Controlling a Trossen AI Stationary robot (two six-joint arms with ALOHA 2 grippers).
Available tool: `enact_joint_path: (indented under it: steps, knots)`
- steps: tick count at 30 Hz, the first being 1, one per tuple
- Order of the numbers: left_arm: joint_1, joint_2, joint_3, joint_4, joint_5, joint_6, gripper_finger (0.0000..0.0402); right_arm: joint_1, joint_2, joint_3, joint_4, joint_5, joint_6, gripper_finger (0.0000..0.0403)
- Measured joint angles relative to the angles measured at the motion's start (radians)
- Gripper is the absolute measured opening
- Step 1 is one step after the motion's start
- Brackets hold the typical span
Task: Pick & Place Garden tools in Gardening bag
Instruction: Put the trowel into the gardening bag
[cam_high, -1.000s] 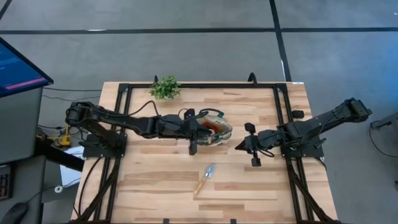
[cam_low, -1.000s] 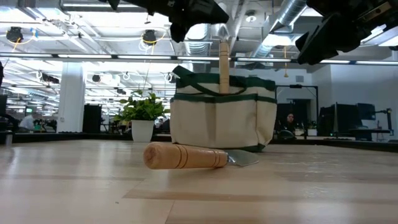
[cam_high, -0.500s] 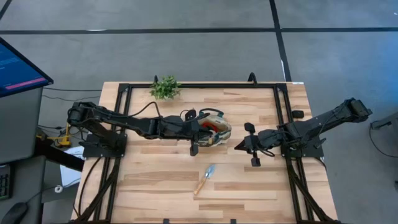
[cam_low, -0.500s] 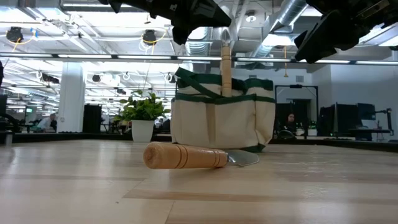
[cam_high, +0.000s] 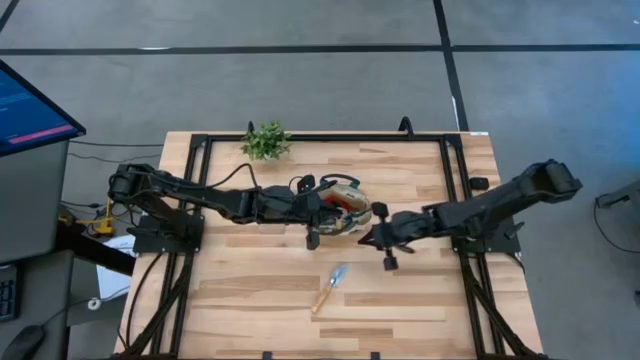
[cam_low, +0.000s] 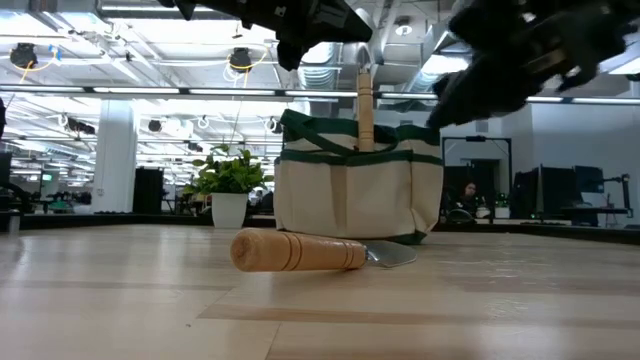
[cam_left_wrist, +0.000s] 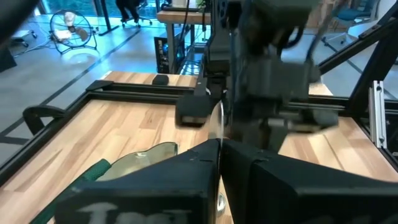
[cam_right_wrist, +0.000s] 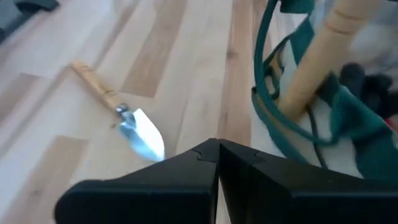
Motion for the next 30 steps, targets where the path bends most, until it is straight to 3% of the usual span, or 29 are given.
enact_joint_path:
  steps: [7, 14, 19, 30]
  knots:
    - [0.0, 0.0, 0.0, 0.0, 0.0, 0.0, 0.0001, -0.009, 0.156, 0.123, 0.029, 0.093, -0.143, 0.0]
    - [0.0, 0.0, 0.0, 0.0, 0.001, -0.003, 0.0001, -0.021, 0.228, 0.237, -0.177, 0.209, -0.214, 0.0]
    - [0.0, 0.0, 0.0, 0.0, 0.001, -0.003, 0.0001, -0.028, 0.283, 0.254, -0.194, 0.263, -0.254, 0.0]
    - [0.0, 0.0, 0.0, -0.001, 0.004, -0.004, 0.0001, -0.027, 0.237, 0.253, -0.155, 0.266, -0.279, 0.0]
